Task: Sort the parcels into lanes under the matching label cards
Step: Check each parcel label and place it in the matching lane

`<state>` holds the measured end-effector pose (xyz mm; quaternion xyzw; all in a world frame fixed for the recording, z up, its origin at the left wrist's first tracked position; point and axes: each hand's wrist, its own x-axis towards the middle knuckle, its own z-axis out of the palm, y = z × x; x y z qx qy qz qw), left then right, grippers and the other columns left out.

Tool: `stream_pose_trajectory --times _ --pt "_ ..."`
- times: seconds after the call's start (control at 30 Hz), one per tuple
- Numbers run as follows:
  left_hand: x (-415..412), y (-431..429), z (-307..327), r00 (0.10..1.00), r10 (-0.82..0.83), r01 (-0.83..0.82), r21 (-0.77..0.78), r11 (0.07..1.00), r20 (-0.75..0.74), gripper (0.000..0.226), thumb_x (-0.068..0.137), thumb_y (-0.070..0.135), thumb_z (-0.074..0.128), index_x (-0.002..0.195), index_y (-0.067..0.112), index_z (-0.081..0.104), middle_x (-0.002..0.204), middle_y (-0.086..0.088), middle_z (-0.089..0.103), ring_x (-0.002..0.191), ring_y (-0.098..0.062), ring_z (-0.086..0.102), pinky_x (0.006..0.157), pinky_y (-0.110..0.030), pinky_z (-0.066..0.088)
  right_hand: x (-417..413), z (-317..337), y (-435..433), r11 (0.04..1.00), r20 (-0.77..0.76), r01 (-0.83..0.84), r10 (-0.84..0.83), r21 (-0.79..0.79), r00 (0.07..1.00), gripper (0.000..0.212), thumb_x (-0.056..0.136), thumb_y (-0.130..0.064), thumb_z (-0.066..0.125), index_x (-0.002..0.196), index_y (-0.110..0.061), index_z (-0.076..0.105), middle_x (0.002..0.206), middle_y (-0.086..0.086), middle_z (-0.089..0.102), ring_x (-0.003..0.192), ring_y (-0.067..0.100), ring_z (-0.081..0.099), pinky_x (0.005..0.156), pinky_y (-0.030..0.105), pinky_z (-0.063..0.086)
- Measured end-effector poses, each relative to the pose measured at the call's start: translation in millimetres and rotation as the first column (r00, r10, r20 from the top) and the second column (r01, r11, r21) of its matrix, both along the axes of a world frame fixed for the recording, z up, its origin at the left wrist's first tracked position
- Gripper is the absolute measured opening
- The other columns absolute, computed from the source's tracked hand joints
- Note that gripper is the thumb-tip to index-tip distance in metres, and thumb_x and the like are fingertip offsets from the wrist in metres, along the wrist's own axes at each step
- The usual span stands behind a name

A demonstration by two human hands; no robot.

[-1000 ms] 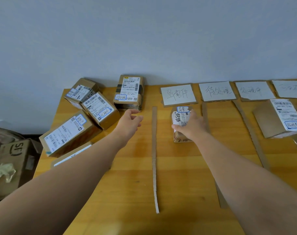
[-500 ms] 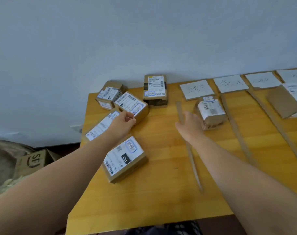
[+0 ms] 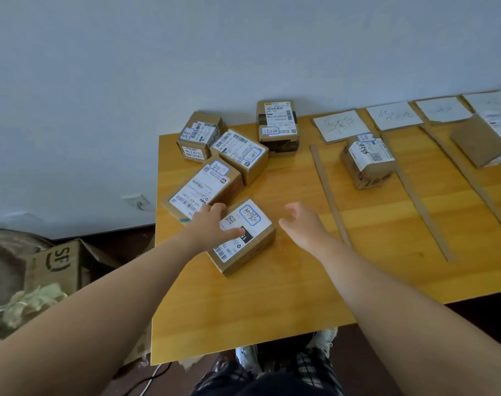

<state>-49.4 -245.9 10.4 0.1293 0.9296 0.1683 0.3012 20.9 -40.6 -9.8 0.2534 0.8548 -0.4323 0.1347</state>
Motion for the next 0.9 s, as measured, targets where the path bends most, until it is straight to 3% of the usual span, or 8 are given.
stream_pose_trajectory --times 0.2,0.37,0.53,0.73,0.8,0.9 --pt "-1 23 7 0.972 -0.213 0.197 -0.155 0.968 -0.099 0.091 0.08 0.064 0.059 0.149 0.017 0.023 0.148 -0.013 0.029 0.136 -0.035 0.028 0.107 -0.047 0.033 0 3 -1 1.0 0.039 -0.016 0.015 0.012 0.999 0.04 0.095 -0.027 0.052 0.133 -0.017 0.049 0.133 0.008 0.053 0.118 0.022 0.053 0.085 0.027 0.042" --pt "14 25 -2 0.953 -0.284 0.242 -0.301 0.922 -0.104 0.124 0.062 0.08 0.061 0.153 0.02 0.003 0.151 -0.01 0.02 0.136 -0.034 0.026 0.106 -0.048 0.031 4 0 -2 0.999 0.029 0.0 0.001 -0.033 1.0 0.034 0.095 -0.025 0.053 0.128 -0.018 0.052 0.121 0.004 0.054 0.096 0.014 0.05 0.067 0.022 0.039" --pt "27 10 -13 0.949 -0.26 0.182 -0.367 0.912 -0.177 0.14 0.057 0.08 0.065 0.151 0.017 -0.018 0.157 -0.011 0.009 0.142 -0.032 0.019 0.113 -0.05 0.023 14 -1 1 0.998 0.051 0.015 -0.013 -0.053 0.999 0.036 0.095 -0.024 0.052 0.13 -0.016 0.051 0.115 0.002 0.053 0.096 0.017 0.051 0.08 0.026 0.039" --pt "31 17 -2 0.945 -0.253 0.182 -0.312 0.932 -0.205 0.13 0.065 0.068 0.069 0.151 0.015 -0.013 0.154 -0.01 0.016 0.14 -0.031 0.022 0.11 -0.052 0.028 24 12 14 0.996 0.069 0.044 -0.038 -0.083 0.997 0.037 0.097 -0.031 0.05 0.131 -0.017 0.05 0.125 0.004 0.053 0.103 0.018 0.051 0.086 0.029 0.042" --pt "23 25 12 0.909 -0.328 0.264 -0.256 0.93 -0.256 0.127 0.065 0.065 0.07 0.152 0.017 -0.009 0.155 -0.007 0.015 0.142 -0.03 0.018 0.113 -0.053 0.022 22 22 21 0.987 0.029 0.099 -0.097 -0.124 0.995 0.042 0.097 -0.038 0.05 0.133 -0.017 0.049 0.127 0.003 0.054 0.111 0.02 0.054 0.095 0.036 0.046" --pt "7 38 43 0.764 -0.527 0.451 -0.277 0.848 -0.372 0.124 0.065 0.061 0.07 0.152 0.019 -0.008 0.157 -0.006 0.01 0.144 -0.028 0.011 0.117 -0.055 0.008 17 46 32 0.959 -0.054 0.161 -0.178 -0.233 0.983 0.054 0.092 -0.053 0.05 0.135 -0.021 0.046 0.128 -0.004 0.051 0.12 0.019 0.05 0.104 0.045 0.043"
